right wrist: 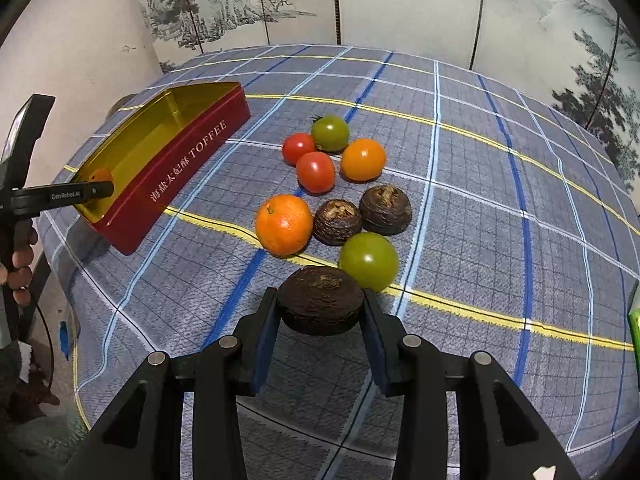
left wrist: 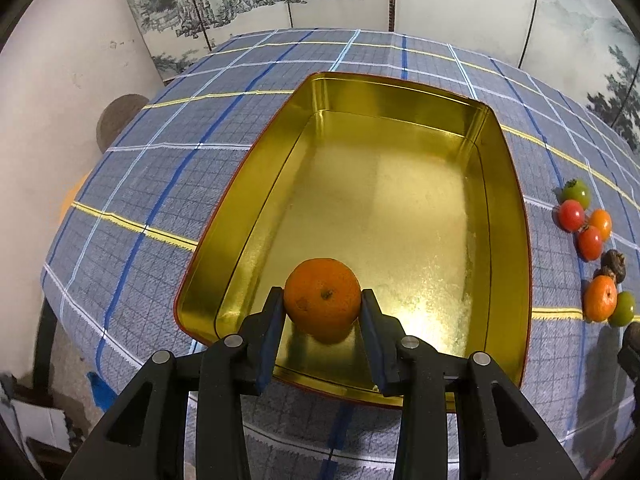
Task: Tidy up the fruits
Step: 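Lower the mandarin into the gold tin and open the left gripper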
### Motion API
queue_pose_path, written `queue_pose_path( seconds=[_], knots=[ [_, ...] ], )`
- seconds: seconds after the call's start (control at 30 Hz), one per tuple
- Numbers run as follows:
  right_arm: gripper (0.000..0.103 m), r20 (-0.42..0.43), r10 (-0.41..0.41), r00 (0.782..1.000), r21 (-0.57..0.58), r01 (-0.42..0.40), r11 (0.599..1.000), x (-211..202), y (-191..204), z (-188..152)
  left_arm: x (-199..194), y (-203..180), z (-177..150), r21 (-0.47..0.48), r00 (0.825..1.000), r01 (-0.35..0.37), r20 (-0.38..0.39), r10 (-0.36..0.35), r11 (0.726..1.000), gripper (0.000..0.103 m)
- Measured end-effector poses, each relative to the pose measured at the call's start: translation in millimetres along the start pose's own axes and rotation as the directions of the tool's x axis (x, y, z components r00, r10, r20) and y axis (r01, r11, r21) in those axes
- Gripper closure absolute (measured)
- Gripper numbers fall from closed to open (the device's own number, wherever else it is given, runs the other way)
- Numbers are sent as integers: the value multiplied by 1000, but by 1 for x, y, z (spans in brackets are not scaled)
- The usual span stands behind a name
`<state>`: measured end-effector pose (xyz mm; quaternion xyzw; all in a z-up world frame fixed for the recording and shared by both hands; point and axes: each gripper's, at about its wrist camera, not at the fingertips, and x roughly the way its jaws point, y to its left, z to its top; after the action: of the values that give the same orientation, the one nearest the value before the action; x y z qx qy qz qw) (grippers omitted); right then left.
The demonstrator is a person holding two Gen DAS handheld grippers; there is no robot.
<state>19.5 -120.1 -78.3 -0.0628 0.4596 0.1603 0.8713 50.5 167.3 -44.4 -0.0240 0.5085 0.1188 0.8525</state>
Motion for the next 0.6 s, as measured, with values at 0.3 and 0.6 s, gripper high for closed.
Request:
queue_pose_path(
  seconds=[0.3, 0.6],
  knots=[
    [66, 7, 14, 1000, -29, -14, 999, 4, 12, 13, 0, -1, 0, -1, 1000, 16, 3, -16, 1000, 60],
    [66, 0, 35, 999, -71, -35, 997, 12, 28, 29, 0, 0, 2, -7, 998, 59, 11, -59, 998, 54]
  ],
)
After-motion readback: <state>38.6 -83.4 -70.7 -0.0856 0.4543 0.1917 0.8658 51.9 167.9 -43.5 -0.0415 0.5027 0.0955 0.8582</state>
